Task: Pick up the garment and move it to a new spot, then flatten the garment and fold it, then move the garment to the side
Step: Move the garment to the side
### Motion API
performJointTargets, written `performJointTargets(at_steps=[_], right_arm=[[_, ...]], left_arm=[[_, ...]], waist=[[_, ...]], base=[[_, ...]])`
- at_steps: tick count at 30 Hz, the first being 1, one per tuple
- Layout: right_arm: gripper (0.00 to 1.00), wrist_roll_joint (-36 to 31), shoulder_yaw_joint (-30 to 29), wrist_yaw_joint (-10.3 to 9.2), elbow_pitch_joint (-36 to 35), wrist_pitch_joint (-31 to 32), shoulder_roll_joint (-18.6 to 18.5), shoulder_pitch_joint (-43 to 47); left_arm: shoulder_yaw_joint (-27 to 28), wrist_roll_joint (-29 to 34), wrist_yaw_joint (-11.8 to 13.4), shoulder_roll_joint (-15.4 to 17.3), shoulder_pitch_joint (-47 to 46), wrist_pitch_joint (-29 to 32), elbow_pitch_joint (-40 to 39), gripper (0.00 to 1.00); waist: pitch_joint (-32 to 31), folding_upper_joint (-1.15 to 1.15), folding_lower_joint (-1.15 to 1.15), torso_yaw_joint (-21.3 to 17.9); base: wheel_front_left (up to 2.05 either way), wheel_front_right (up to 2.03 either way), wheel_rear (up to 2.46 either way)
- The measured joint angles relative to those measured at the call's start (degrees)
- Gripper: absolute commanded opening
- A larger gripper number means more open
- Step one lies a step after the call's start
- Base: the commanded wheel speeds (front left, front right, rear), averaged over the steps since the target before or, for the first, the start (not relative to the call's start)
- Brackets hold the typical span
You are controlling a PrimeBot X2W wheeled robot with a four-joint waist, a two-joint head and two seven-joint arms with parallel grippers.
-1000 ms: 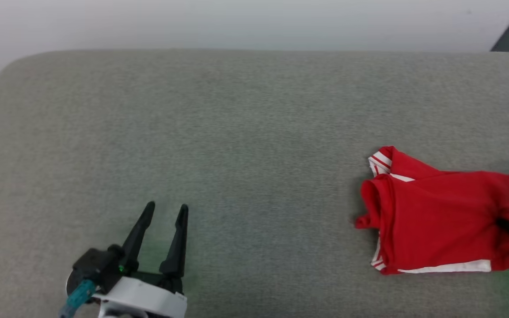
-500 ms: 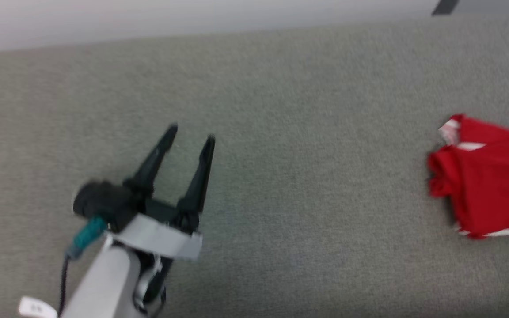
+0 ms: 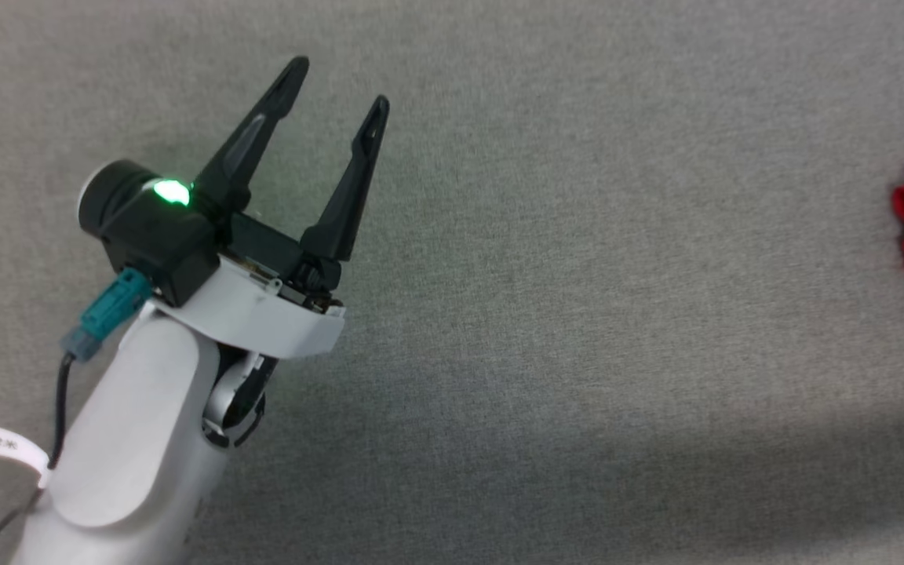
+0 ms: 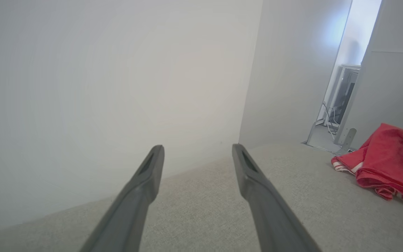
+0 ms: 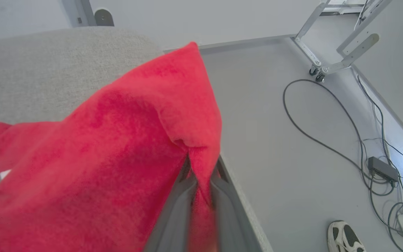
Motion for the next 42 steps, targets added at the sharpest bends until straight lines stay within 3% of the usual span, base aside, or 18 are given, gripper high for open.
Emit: performJointTargets(at_steps=[11, 13, 14, 19, 25, 34, 42], right_arm=[[0.0, -8.5, 2.1, -0.01, 12.9, -9.6, 2.2, -8.2], [0.49, -9.4, 3.3, -0.01, 14.2, -10.9, 2.5, -8.3], [1.0, -9.8, 3.8, -0.01, 14.9, -11.4, 2.8, -8.5], [1.0, -9.7, 6.4, -0.01, 16.9, -13.3, 3.1, -8.8], [1.0, -8.5, 12.1, -0.01, 15.4, -14.4, 3.2, -5.8], [1.0, -4.3, 23.0, 0.0, 7.3, -19.4, 9.5, 3.5], [1.0, -0.9, 26.9, -0.01, 2.2, -24.3, 14.0, 8.7]], left_arm=[[0.0, -0.2, 0.0, 1.0, -0.7, 0.0, 0.3, 1.0], [0.7, -0.2, 0.0, 1.1, 0.3, 0.0, 0.4, 1.0], [1.0, -0.2, 0.0, 1.1, 0.8, 0.0, 0.5, 1.0], [2.8, -0.2, 0.0, 0.6, 4.4, 0.0, 1.3, 1.0], [5.2, -0.2, 0.0, -2.7, 9.7, 0.0, 2.9, 1.0], [9.2, 0.8, 0.0, -6.5, 21.9, 0.0, 7.3, 1.0], [13.1, 2.4, 0.0, -9.3, 28.7, 0.0, 9.6, 1.0]], waist=[[2.0, 0.0, 0.0, 1.3], [1.4, 0.0, 0.0, 1.3], [1.1, 0.0, 0.0, 1.3], [-1.3, 0.0, 0.0, 1.1], [-5.2, 0.0, 0.0, 1.5], [-12.8, 0.0, 0.0, 3.5], [-18.7, 0.0, 0.0, 6.7]], base=[[0.0, 0.0, 0.0], [0.0, 0.0, 0.0], [0.0, 0.0, 0.0], [0.0, 0.0, 0.0], [0.0, 0.0, 0.0], [0.0, 0.0, 0.0], [0.0, 0.0, 0.0]])
